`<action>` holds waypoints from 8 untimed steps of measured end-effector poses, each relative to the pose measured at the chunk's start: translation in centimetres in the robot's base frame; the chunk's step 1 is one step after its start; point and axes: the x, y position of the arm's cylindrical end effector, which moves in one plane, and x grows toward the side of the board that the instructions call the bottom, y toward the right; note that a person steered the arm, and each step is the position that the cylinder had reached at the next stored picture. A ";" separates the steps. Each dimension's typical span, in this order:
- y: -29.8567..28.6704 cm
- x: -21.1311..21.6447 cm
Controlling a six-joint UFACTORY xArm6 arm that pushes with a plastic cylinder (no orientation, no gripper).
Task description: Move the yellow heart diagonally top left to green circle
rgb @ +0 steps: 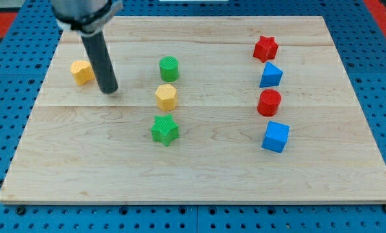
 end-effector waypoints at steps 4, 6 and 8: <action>-1.5 -8.5; -3.8 -11.2; 1.1 -11.8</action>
